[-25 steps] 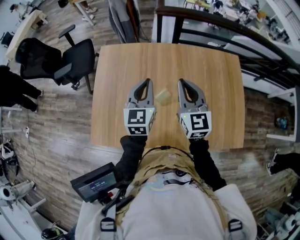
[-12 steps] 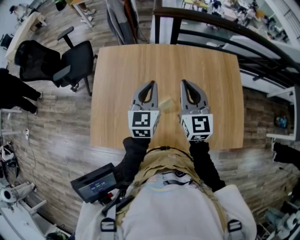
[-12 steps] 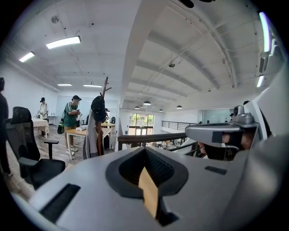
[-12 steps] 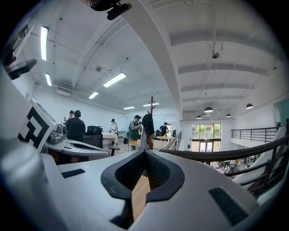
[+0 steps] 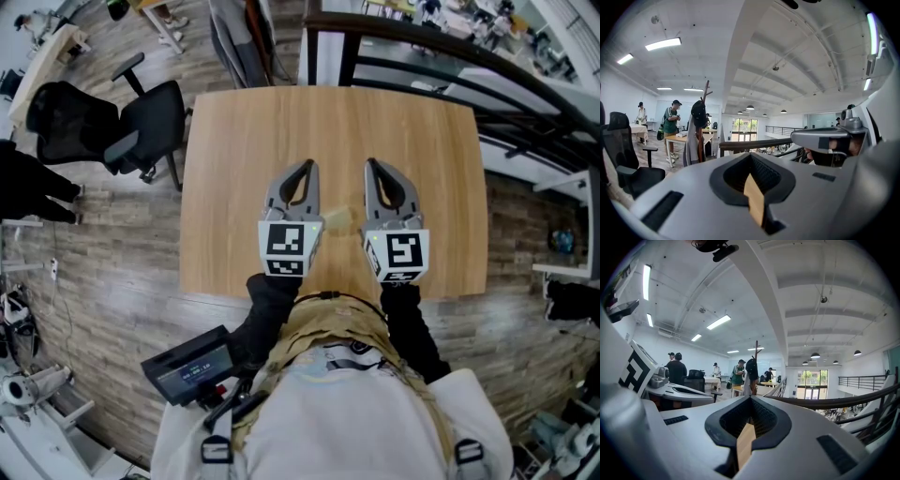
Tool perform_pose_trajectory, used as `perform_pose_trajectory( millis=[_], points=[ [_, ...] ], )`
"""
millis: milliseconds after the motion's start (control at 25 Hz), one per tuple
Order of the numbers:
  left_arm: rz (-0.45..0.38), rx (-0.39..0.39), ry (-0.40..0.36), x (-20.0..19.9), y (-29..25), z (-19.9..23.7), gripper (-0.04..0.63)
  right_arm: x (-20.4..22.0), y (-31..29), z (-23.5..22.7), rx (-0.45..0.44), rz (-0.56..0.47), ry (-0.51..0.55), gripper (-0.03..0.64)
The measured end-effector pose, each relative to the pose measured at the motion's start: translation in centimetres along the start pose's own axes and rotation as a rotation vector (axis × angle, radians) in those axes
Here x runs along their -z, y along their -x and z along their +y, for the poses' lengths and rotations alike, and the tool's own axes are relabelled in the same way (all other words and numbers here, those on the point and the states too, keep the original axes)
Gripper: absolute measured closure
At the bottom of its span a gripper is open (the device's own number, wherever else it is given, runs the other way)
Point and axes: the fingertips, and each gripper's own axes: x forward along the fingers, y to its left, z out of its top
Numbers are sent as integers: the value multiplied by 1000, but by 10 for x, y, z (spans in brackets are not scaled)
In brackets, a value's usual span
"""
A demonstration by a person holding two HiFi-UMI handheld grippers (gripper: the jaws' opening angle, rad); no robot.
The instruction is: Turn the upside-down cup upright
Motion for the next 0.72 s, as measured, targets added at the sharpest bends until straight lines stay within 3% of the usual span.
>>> perform_pose_trajectory(
  millis=[720],
  points=[
    [-5,-6,1,0,1,3,598,-1,0,5,-4,2,3,597]
  ],
)
